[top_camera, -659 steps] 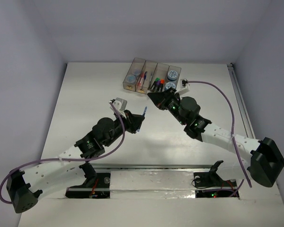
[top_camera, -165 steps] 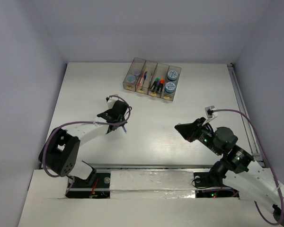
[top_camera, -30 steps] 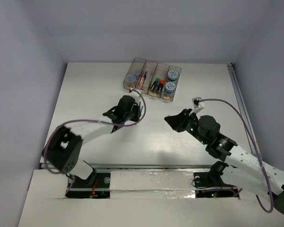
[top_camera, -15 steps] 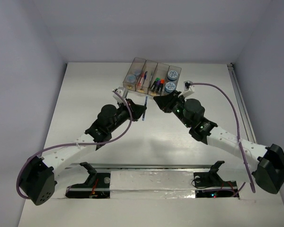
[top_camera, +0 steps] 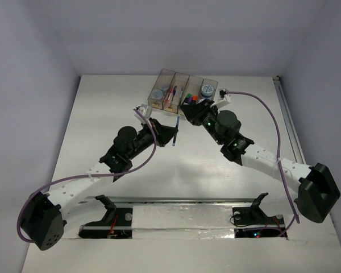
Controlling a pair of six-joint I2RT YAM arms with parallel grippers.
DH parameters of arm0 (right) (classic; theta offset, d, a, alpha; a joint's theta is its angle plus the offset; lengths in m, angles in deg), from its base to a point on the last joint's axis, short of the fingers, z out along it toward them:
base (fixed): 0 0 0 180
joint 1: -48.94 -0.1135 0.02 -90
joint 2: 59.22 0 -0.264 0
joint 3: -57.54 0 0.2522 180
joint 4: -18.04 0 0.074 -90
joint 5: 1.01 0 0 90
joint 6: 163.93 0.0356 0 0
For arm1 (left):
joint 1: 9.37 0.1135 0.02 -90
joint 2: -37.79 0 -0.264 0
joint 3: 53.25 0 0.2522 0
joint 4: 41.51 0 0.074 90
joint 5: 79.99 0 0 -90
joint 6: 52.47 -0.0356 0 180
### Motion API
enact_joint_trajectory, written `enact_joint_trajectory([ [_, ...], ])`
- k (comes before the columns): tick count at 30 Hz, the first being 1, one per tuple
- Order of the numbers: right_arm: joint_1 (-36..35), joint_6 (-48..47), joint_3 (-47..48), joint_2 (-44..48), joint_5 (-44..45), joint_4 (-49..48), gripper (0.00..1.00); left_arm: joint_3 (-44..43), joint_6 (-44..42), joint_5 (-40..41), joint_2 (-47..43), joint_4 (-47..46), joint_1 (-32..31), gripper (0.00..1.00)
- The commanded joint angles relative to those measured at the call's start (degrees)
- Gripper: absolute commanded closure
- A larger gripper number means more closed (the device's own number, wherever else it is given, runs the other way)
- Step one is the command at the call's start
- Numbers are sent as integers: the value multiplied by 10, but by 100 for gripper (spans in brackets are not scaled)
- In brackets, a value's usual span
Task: Sort the stationery into containers
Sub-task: Close the pen cap on the pen.
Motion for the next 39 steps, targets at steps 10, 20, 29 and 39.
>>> enact_joint_trajectory([
  [10, 3, -3, 44, -7, -22, -33, 100, -15, 0, -35, 3, -22, -6, 100],
  [20, 3, -3, 49, -17, -39, -29, 100, -18, -5, -35, 5, -18, -6, 100],
  [29, 3, -3, 38, -11, -34, -27, 100, -20, -9, -30, -2, -14, -6, 100],
  [39, 3, -3, 28, -3, -39, -28, 100, -27, -18, -17, -10, -5, -6, 100],
])
